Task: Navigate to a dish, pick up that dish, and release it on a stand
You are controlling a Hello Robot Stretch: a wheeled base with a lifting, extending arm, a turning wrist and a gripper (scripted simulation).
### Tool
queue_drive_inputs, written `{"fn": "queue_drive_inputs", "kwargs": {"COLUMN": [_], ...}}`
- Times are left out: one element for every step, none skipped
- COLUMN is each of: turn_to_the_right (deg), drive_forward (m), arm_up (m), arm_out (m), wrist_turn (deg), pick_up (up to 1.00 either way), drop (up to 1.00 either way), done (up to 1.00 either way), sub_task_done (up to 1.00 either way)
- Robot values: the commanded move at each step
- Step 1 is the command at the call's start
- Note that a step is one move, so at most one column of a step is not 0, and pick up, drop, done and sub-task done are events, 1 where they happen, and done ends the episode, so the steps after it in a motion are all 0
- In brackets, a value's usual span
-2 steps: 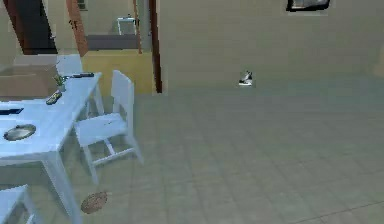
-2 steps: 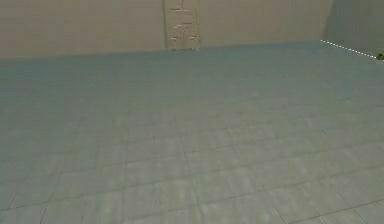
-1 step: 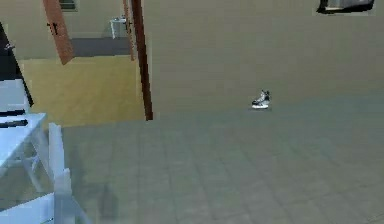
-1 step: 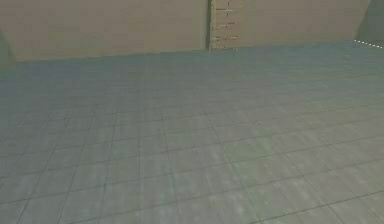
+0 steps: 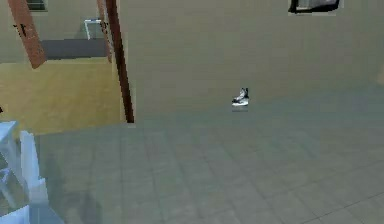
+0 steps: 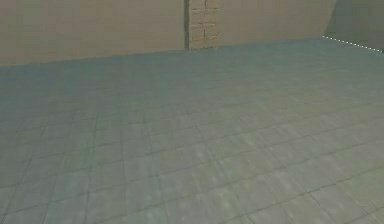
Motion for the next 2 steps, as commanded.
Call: {"fn": "queue_drive_inputs", "kwargs": {"turn_to_the_right": [0.0,-12.0], "drive_forward": [0.55,0.00], "arm_up": [0.00,0.00], "arm_out": [0.00,0.00], "wrist_turn": [0.0,0.0], "pick_up": [0.00,0.00], "drop": [0.00,0.00], "done": [0.00,0.00], "sub_task_done": [0.00,0.00]}}
